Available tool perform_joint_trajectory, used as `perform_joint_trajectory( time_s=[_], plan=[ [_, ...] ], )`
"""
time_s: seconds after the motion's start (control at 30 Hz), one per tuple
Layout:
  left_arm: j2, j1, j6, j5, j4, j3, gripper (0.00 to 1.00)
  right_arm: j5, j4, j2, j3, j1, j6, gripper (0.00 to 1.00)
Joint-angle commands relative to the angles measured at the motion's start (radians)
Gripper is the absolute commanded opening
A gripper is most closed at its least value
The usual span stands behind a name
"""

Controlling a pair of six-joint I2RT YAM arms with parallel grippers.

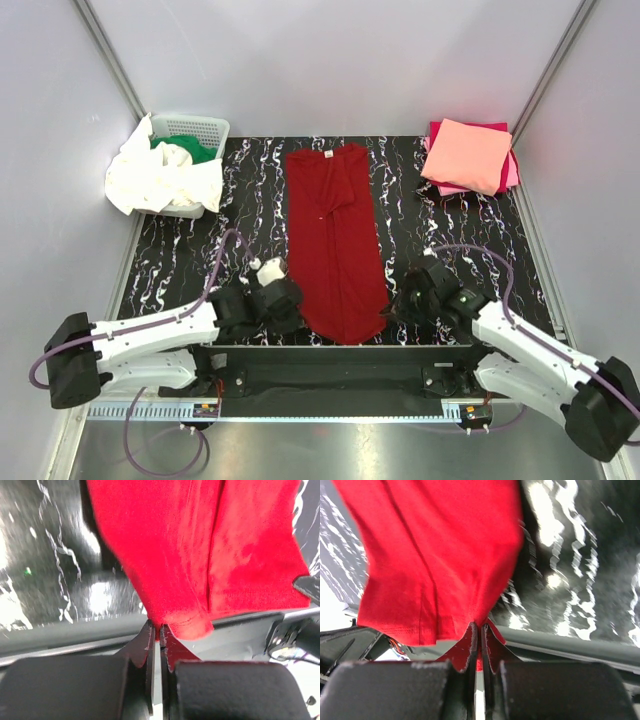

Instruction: Fold and stack the t-shirts

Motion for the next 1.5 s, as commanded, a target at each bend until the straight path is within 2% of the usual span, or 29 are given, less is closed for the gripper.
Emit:
perform_joint_trajectory(
  time_s=[0.0, 0.23, 0.43, 0.67, 1.0, 1.47],
  plan=[
    [0.019, 0.074, 0.095, -0.009, -0.023, 0.064, 0.04, 0.069, -0.019, 0.073, 0.13, 0.011, -0.076, 0.0],
    [0.116, 0.266, 0.273, 0.071, -0.027, 0.199, 0.03, 0.175, -0.082, 0.289, 0.367, -0.03, -0.228, 0.0],
    [0.214, 0.375, 0.394, 0.097, -0.042, 0.329, 0.02, 0.111, -0.099, 0.472, 0.579, -0.194, -0.397, 0.0],
    [0.377, 0.519, 0.545, 0.156, -0.039, 0.499, 0.0, 0.079, -0.154, 0.674, 0.835, -0.243, -0.516, 0.0],
    [0.63, 0.617, 0.661, 0.236, -0.061, 0.696, 0.0, -0.012, -0.109, 0.874, 0.952, -0.297, -0.547, 0.0],
    [0.776, 0.691, 0.717, 0.295, -0.079, 0.834, 0.0, -0.17, -0.047, 1.034, 1.085, -0.361, -0.584, 0.0]
  ],
)
